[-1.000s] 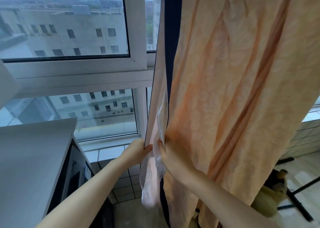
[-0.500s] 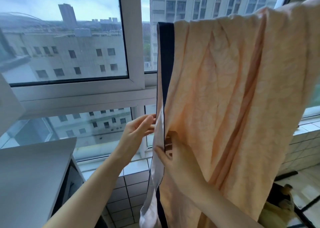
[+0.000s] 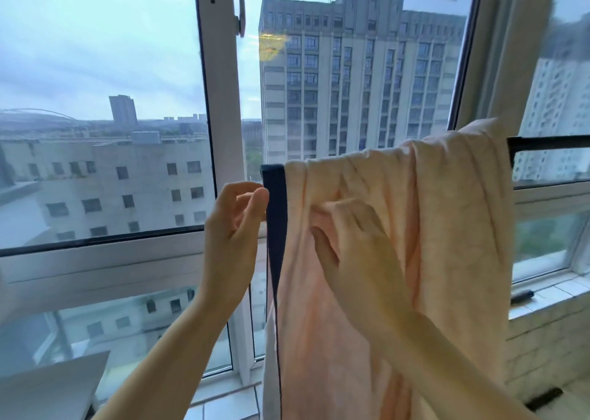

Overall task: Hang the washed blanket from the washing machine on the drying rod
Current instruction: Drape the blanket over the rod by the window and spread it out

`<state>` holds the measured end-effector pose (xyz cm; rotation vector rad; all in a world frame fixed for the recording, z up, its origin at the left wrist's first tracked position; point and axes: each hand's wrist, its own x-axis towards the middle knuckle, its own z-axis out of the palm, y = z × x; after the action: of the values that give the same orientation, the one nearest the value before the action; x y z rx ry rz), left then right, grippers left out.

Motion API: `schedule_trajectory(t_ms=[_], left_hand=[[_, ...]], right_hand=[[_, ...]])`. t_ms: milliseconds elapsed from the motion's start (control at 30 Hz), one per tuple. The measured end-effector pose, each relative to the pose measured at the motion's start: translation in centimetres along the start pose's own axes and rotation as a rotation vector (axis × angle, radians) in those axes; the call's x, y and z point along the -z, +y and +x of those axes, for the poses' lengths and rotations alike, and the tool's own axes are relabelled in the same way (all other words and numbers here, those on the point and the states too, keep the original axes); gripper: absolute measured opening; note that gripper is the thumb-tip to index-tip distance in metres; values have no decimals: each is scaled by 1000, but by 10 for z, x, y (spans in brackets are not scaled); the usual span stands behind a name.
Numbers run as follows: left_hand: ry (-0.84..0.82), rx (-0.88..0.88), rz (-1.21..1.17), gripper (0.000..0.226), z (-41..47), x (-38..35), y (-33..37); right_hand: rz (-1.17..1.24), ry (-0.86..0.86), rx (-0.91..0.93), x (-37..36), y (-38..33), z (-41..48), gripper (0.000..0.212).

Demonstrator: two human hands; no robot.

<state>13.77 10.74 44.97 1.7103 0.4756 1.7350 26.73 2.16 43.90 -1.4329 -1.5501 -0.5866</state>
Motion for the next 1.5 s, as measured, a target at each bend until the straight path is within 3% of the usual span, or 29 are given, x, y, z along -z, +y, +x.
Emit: schedule_trajectory(t_ms=[133,333,467,967,1167,1300,1500], left_hand=[[54,-17,117,5,15,-5,6],[92,-35,173,5,18,-6,5],[85,-70,199,6,23,-7,12],[15,-164,526,11,46,-41,20],[70,-215,746,24,44,-58,33],[-37,-328,983,10,45,-81,39],[-58,-402,1115,35,41,-103,26]], right_hand=[[-215,90,97,4,11,40,28],[-305,-19,116,6,29,68,29],[-218,-35,117,16,37,78,20],[-152,-133,170,65,103,96,24],[-211,-172,223,83,130,99,29],[-173,-215,289,88,151,108,35],[-69,-97,395,75,170,114,28]])
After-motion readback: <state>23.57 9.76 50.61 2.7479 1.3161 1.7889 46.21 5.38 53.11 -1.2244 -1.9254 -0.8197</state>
